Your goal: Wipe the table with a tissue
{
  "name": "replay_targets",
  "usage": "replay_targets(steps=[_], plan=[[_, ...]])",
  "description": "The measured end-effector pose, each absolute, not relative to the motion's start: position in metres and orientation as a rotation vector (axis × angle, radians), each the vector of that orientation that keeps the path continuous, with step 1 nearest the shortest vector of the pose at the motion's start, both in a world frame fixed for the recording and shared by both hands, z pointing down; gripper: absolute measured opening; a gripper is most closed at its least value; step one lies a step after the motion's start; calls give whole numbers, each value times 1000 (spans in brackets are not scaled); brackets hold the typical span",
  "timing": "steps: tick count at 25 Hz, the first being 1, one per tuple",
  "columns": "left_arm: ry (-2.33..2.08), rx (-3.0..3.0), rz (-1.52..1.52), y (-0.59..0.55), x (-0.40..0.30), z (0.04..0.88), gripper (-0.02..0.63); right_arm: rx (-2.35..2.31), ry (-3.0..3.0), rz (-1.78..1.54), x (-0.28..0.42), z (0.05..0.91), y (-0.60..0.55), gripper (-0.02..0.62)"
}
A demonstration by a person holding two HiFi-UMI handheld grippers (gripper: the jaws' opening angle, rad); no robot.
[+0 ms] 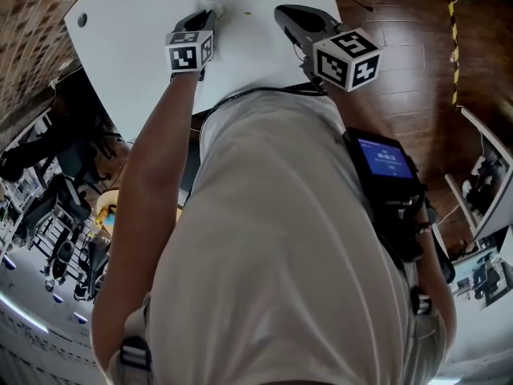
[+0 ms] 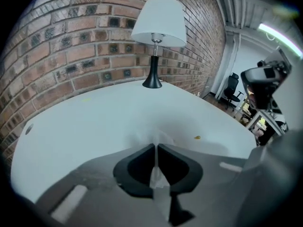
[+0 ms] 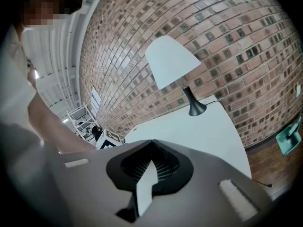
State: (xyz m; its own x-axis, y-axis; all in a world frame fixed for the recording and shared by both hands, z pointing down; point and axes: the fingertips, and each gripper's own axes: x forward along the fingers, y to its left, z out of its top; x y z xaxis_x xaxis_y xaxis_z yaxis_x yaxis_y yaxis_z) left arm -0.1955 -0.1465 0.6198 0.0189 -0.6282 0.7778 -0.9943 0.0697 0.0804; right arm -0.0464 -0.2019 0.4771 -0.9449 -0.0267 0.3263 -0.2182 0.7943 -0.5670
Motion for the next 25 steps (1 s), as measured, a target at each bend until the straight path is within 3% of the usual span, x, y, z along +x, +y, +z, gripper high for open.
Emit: replay_targets(steps=[10, 25], plan=[[-1462, 1644, 388, -123, -139, 605, 25, 459, -2741, 810, -6, 464, -261, 8], [-1207, 1978, 634, -140, -39, 602, 25, 503, -2724, 869, 10, 481, -254, 8]])
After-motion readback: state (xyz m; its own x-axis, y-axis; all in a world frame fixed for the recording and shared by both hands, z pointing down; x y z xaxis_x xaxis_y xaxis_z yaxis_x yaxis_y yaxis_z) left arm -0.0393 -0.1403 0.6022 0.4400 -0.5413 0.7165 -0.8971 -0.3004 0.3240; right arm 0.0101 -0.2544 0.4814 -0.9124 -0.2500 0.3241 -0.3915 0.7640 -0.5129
